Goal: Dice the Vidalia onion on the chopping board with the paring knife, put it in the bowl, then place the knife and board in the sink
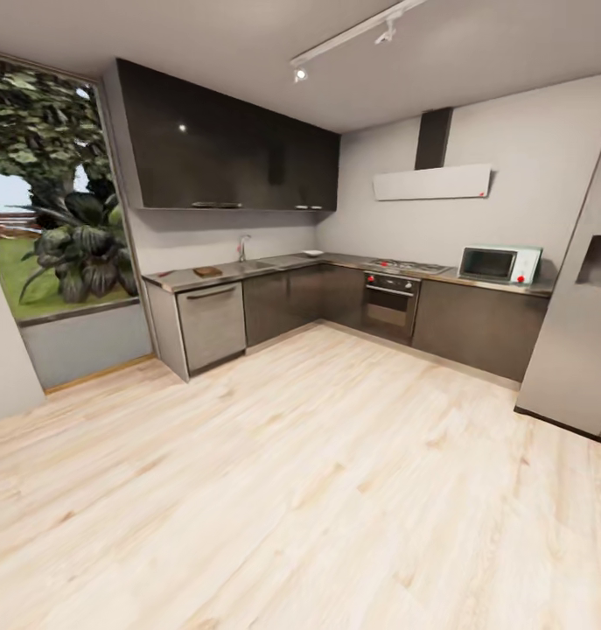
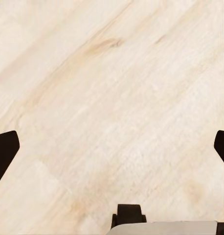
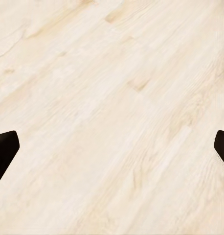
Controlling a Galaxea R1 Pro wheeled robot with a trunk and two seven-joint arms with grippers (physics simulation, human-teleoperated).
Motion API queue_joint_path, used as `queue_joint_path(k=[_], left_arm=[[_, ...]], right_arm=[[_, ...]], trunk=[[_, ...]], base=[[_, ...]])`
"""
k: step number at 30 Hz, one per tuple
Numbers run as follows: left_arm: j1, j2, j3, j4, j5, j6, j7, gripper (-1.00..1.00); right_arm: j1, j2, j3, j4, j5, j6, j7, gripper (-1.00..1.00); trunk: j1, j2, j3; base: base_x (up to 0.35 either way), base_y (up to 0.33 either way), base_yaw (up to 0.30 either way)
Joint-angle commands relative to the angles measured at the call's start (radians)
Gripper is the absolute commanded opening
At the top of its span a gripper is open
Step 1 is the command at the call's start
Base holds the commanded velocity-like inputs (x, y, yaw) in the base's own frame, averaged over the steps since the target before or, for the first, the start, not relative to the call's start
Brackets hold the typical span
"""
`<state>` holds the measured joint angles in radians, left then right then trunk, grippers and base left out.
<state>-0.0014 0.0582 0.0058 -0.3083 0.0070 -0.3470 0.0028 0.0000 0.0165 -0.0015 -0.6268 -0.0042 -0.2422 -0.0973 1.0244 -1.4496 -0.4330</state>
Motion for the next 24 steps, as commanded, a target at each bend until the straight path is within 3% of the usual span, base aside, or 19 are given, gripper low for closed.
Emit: queue_joint_path(k=[1,16,24], left_arm=[[0.000,0.000,0.000,0.000,0.001,-0.003,0.000,1.00],[0.000,0.000,0.000,0.000,0.001,-0.003,0.000,1.00],[0.000,0.000,0.000,0.000,0.000,-0.003,0.000,1.00]], right_arm=[[0.000,0.000,0.000,-0.001,0.000,-0.002,-0.002,1.00],[0.000,0.000,0.000,-0.001,0.000,-0.002,-0.002,1.00],[0.000,0.000,0.000,-0.001,0.000,-0.002,-0.002,1.00]], trunk=[[0.001,0.000,-0.001],[0.001,0.000,-0.009],[0.001,0.000,-0.010]], base=[[0.319,-0.032,-0.246],[0.319,-0.005,-0.242],[0.319,0.000,-0.063]])
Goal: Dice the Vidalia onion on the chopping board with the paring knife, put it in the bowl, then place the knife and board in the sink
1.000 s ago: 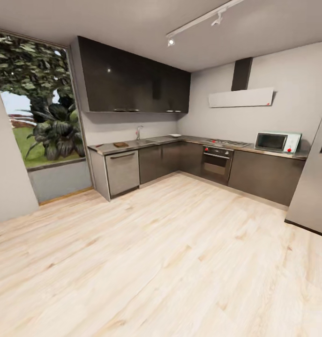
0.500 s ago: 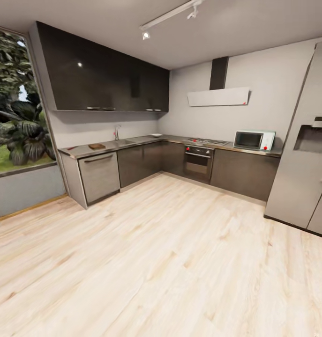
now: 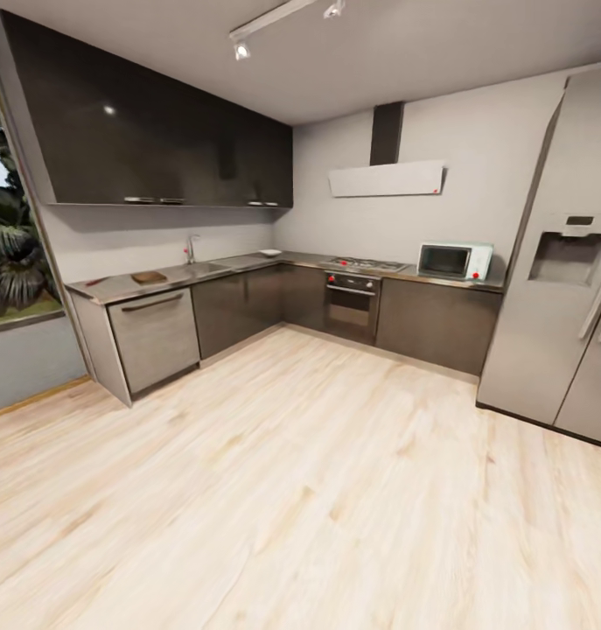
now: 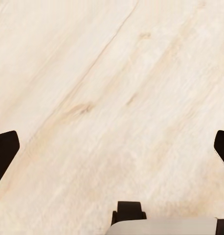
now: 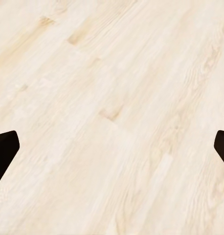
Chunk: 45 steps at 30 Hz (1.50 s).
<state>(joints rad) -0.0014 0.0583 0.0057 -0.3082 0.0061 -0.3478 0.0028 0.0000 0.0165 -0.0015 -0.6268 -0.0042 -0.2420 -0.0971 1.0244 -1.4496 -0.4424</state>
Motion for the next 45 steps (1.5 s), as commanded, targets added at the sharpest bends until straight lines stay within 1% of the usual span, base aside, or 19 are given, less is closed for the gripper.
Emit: queue_joint_path(k=[1,45], left_arm=[[0.000,0.000,0.000,0.000,0.000,-0.003,0.000,1.00],[0.000,0.000,-0.001,0.000,0.000,-0.003,0.000,1.00]], right_arm=[[0.000,0.000,0.000,-0.001,0.000,-0.002,-0.003,1.00],[0.000,0.000,0.000,-0.001,0.000,-0.002,-0.003,1.00]], trunk=[[0.001,0.000,-0.001],[0.001,0.000,-0.001]], base=[[0.319,0.000,-0.009],[0.319,-0.004,0.000]])
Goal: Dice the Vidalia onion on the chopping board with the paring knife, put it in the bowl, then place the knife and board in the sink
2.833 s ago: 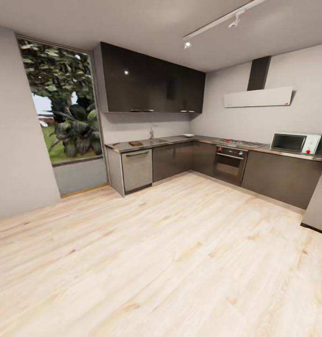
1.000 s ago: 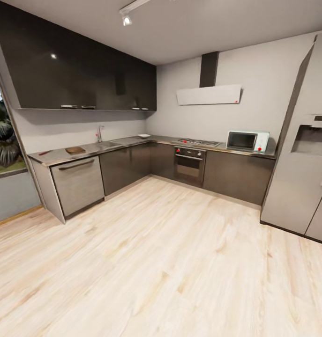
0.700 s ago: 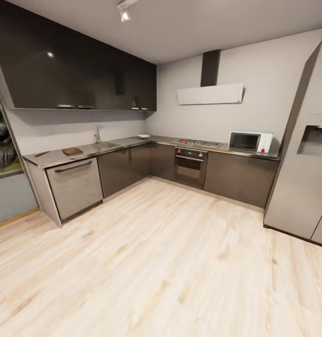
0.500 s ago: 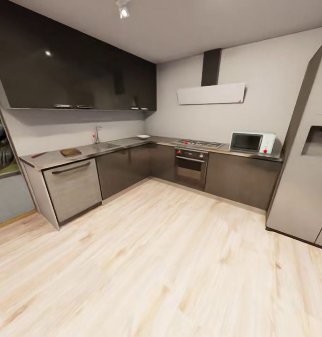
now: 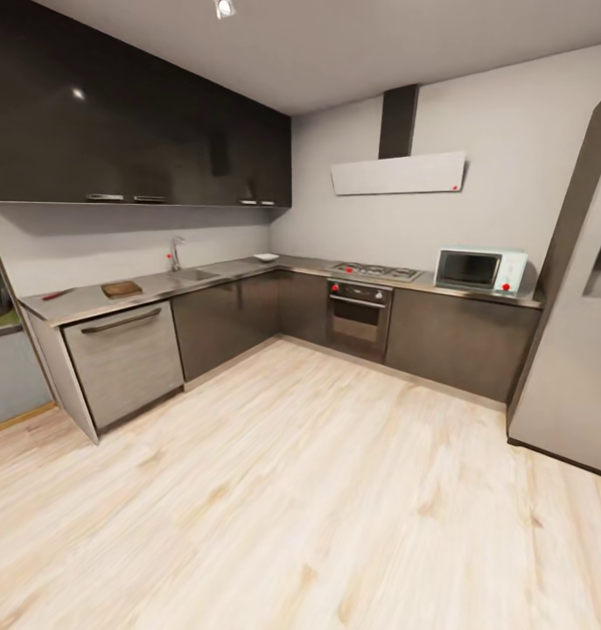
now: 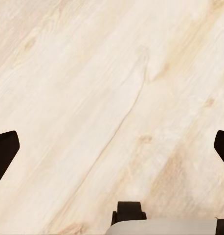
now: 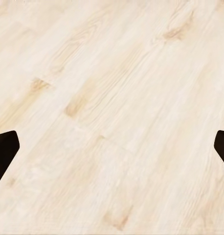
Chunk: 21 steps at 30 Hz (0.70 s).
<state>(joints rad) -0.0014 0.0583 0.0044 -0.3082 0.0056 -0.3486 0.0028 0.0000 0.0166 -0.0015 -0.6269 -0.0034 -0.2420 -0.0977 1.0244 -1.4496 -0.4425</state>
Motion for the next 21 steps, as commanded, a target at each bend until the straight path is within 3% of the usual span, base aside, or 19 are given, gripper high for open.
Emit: queue_joint_path(k=[1,21], left_arm=[[0.000,0.000,0.001,0.000,0.001,-0.003,0.000,1.00],[0.000,0.000,0.001,0.000,0.001,-0.002,0.000,1.00]], right_arm=[[0.000,0.000,0.000,-0.001,0.000,-0.002,-0.003,1.00],[0.000,0.000,0.000,-0.001,0.000,-0.002,-0.004,1.00]], trunk=[[0.001,0.000,-0.001],[0.001,0.000,-0.001]], base=[[0.319,-0.064,0.000],[0.319,-0.105,0.000]])
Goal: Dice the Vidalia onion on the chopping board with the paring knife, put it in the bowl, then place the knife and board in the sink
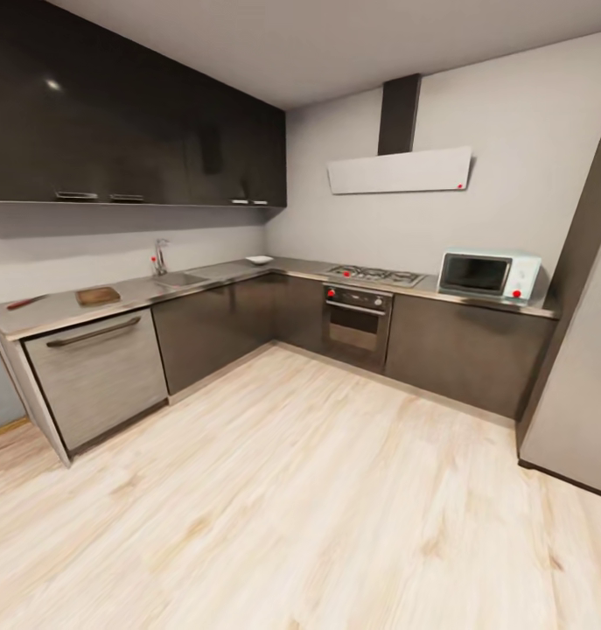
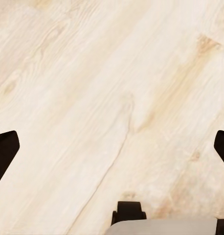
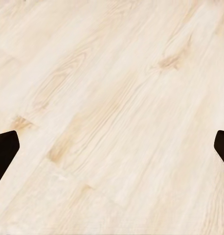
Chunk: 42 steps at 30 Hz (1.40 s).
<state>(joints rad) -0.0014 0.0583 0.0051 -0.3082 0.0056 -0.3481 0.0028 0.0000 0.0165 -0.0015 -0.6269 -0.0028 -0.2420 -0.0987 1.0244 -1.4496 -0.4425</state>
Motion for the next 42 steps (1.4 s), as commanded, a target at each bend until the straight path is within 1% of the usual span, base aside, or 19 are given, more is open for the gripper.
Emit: queue_joint_path(k=[1,23,29,42], left_arm=[[0.000,0.000,0.000,0.000,0.001,-0.002,0.000,1.00],[0.000,0.000,0.000,0.000,0.001,-0.003,0.000,1.00],[0.000,0.000,0.000,0.000,0.001,-0.003,0.000,1.00],[0.000,0.000,0.000,0.000,-0.001,-0.003,0.000,1.00]], right_arm=[[0.000,0.001,0.000,0.000,0.000,-0.002,-0.003,1.00],[0.000,0.002,0.000,0.000,0.000,-0.002,-0.003,1.00],[0.000,0.002,0.000,0.000,0.000,-0.002,-0.003,1.00],[0.000,0.002,0.000,0.000,0.000,-0.002,-0.003,1.00]], trunk=[[0.001,0.000,-0.001],[0.001,0.000,-0.001],[0.001,0.000,-0.001],[0.001,0.000,-0.001]], base=[[0.319,-0.121,0.000],[0.319,-0.121,0.006],[0.319,-0.121,0.156],[0.319,-0.121,0.218]])
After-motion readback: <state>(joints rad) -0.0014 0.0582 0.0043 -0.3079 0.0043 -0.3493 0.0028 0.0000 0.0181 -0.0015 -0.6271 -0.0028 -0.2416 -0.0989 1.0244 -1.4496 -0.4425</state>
